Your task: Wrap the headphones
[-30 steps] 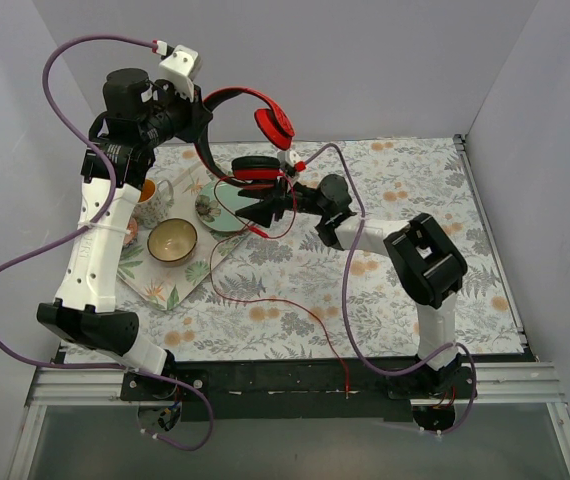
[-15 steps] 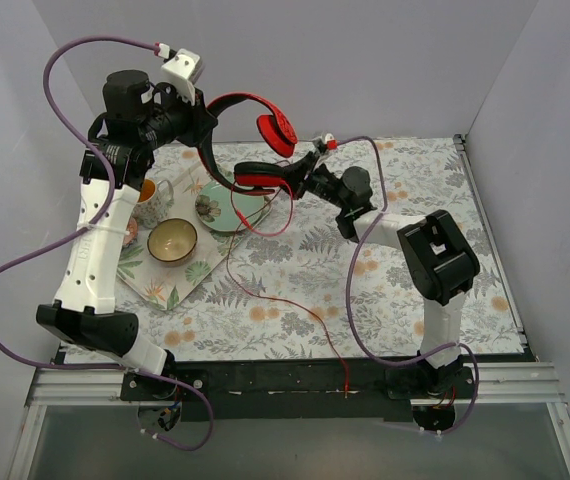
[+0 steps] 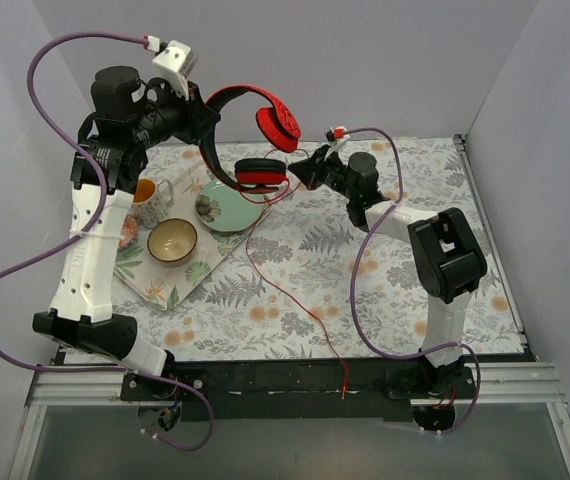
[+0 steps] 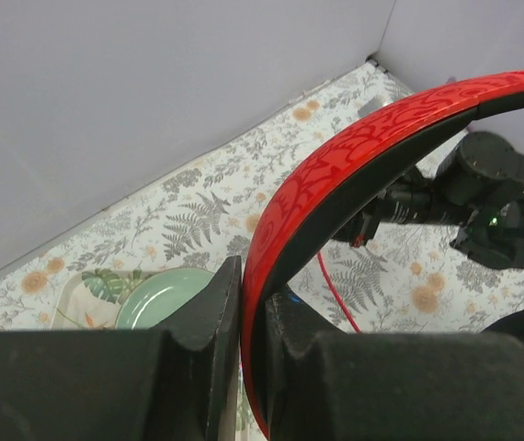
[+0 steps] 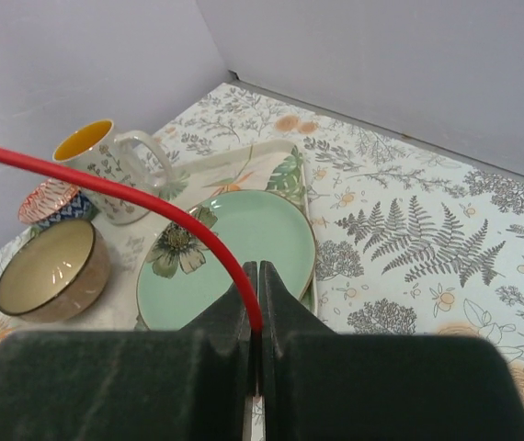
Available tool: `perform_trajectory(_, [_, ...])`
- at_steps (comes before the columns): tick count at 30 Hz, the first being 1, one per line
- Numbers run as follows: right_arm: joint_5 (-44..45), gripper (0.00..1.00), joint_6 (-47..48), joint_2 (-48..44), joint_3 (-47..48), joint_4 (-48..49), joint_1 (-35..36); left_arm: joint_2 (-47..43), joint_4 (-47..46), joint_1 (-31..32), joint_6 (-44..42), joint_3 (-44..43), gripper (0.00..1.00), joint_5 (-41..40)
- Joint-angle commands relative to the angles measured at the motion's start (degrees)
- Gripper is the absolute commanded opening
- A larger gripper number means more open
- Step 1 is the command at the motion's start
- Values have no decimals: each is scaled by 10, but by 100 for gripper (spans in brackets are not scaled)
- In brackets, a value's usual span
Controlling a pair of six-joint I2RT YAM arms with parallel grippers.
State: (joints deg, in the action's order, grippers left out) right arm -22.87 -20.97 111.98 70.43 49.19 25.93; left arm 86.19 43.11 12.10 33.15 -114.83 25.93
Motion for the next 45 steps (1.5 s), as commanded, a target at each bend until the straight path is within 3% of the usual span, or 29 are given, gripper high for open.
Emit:
perform_trajectory(1, [-18,1,45,-32,-19,-15,6,-30,-51,-5,58,-38,0,-13])
perform_trajectory(7, [2,3,104,-73,-71,-82,15,-5,-88,-36,67,-93,0,-73])
perform_trajectory(9, [0,18,133,-87,-79,-107,30,12,-97,-37,68,-123,0,-90])
perform_trajectory(16, [18,45,167,-126,-110,-116,80,57,-136,-37,64,-211,0,-157])
perform_trajectory(20, [19,82,192,-135,-99,-178,100,64,-149,-37,47,-216,0,-180])
perform_trajectory(22, [20,87,224,-140,-89,-219,111,63,-153,-37,39,-211,0,-185])
perform_trajectory(27, [70,89,305,-159,-42,-460,164,59,-153,-37,29,-183,0,-174])
perform_trajectory(30, [105,94,311,-164,-44,-523,194,61,-153,-37,24,-173,0,-179])
perform_trajectory(33, [99,96,281,-177,-67,-509,199,64,-156,-37,24,-174,0,-181])
perform_trajectory(38, [102,99,233,-229,-150,-310,183,61,-155,-37,30,-182,0,-171])
perform_trajectory(45, [72,97,4,-162,-168,-39,101,55,-151,-37,35,-214,0,-173])
